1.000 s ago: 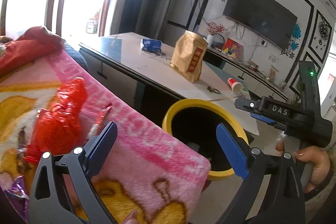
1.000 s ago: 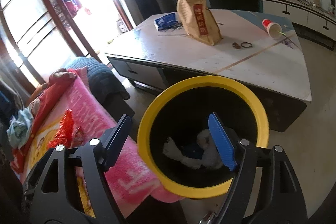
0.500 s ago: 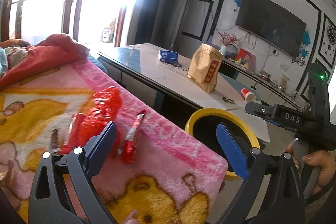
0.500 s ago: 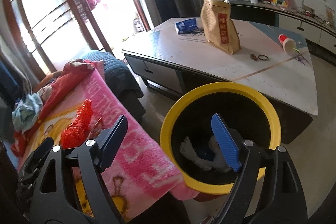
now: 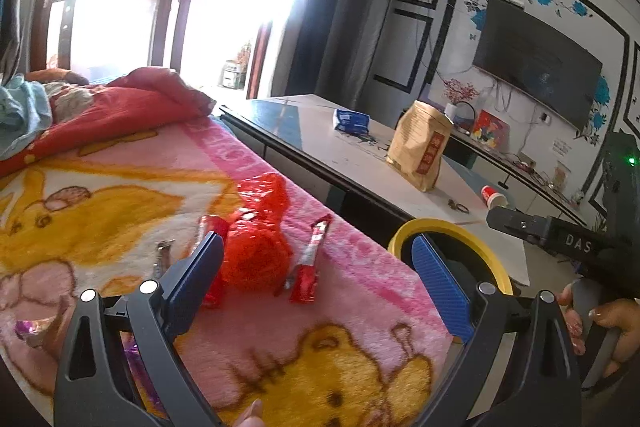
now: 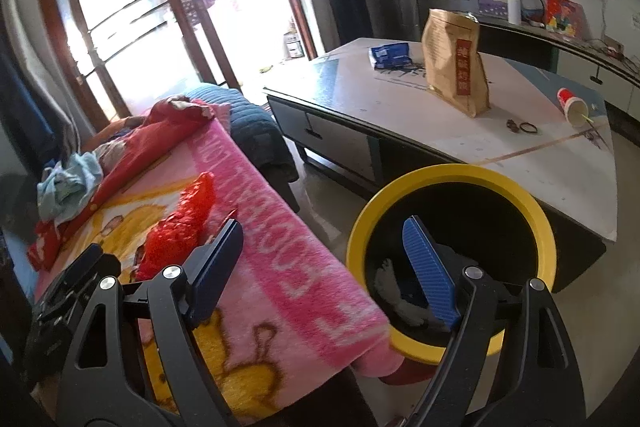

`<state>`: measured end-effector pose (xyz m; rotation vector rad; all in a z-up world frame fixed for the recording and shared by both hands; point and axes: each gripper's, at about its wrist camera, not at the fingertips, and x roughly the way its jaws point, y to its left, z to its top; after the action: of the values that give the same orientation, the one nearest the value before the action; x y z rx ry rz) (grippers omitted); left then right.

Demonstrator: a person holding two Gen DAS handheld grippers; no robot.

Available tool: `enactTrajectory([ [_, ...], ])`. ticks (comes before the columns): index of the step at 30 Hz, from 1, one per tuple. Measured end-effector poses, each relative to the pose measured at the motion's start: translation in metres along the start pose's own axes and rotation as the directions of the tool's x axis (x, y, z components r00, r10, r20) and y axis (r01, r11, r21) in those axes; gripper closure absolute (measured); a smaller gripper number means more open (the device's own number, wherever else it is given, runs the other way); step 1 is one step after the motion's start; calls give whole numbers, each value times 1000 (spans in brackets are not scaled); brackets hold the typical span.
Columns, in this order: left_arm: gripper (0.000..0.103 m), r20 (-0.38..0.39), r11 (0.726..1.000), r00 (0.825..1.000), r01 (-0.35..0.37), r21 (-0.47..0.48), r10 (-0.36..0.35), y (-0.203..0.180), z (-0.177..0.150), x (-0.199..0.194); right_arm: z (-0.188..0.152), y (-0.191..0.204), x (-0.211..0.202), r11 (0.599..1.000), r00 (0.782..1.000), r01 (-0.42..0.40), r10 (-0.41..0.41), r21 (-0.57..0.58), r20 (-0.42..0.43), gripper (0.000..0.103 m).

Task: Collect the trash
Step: 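Move both open tools back over the remaining trash on the blanket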

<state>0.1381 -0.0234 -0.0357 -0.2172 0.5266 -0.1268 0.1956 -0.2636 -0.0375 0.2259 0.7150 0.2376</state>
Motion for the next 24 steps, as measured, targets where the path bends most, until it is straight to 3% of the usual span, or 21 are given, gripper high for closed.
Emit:
enactTrajectory([
  [24, 11, 41, 988, 992, -112, -102, 116, 66, 8, -28, -15, 76, 9, 981, 991, -131, 126, -145, -46, 29],
])
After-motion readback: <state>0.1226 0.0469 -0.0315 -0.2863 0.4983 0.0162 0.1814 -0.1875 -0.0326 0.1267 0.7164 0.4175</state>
